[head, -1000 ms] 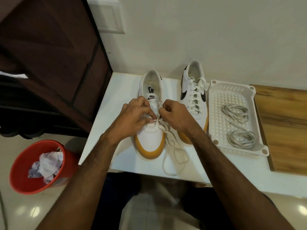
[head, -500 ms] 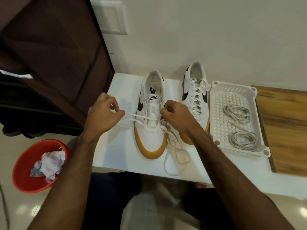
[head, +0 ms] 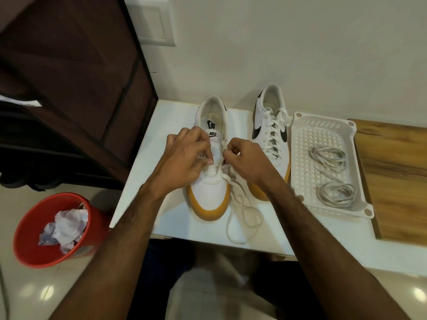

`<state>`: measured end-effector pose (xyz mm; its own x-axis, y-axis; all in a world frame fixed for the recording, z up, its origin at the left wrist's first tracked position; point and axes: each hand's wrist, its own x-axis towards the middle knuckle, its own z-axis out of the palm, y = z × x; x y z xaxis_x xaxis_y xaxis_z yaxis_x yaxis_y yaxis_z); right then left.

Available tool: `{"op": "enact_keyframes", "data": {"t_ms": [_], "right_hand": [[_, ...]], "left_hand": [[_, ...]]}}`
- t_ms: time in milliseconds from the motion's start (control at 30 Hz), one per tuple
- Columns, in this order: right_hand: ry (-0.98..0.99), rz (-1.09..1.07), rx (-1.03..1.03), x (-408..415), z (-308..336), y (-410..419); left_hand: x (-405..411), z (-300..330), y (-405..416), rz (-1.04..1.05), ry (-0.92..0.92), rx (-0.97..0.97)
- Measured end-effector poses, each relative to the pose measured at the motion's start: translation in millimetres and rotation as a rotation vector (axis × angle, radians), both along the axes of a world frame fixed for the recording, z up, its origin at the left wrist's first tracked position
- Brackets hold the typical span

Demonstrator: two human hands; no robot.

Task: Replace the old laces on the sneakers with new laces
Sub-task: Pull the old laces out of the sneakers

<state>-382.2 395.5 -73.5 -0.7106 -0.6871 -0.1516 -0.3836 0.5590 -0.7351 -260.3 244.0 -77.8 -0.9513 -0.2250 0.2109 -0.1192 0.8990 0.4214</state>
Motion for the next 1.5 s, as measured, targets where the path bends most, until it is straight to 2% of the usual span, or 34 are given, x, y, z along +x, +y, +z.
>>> {"op": "enact_keyframes", "data": {"t_ms": [133, 233, 267, 300, 367, 533, 633, 800, 933, 1067, 1133, 1200, 1267, 1333, 1400, 1500], "right_hand": [[0.048, -0.009, 0.006, 0, 5, 0], [0.012, 0.0, 0.006, 2, 7, -2], [-0.002, 0.001, 0.005, 2, 6, -2], [-0.008, 0.002, 0.001, 2, 6, -2], [-0.017, 0.003, -0.005, 2, 4, -2], [-0.028, 0.004, -0.002, 1, 2, -1], [-0.023, 0.025, 0.0, 1, 3, -1], [0.041, 0.022, 0.048, 1, 3, -3], [0.007, 0.031, 0.057, -1, 3, -1], [-0.015, 0.041, 0.036, -3, 2, 0], [-0.013, 0.049, 0.036, -4, 1, 0], [-0.004, 0.047, 0.033, -4, 1, 0], [0.003, 0.044, 0.03, -4, 0, -1], [0.009, 0.037, 0.027, -4, -1, -1], [0.024, 0.025, 0.027, -5, -2, -2], [0.029, 0.019, 0.023, -6, -4, -2]], "left_hand": [[17, 4, -27, 0.074, 0.142, 0.404], [34, 6, -43, 0.215, 0.279, 0.712], [37, 4, -45, 0.264, 0.29, 0.711], [36, 2, -45, 0.306, 0.274, 0.631], [30, 1, -38, 0.323, 0.206, 0.387], [7, 5, -7, 0.024, 0.008, 0.033], [2, -2, 3, -0.04, -0.083, -0.027], [-2, 0, 7, 0.026, -0.049, -0.062], [1, 5, -3, 0.198, 0.007, -0.09], [19, 9, -27, 0.688, 0.064, -0.005], [25, 5, -33, 0.826, 0.04, 0.083], [24, 4, -31, 0.754, 0.076, 0.114], [17, 7, -22, 0.507, 0.141, 0.107], [8, 8, -9, 0.215, 0.085, 0.071], [2, 2, 2, 0.012, -0.037, 0.016], [0, -4, 7, -0.019, -0.096, -0.021]]}}
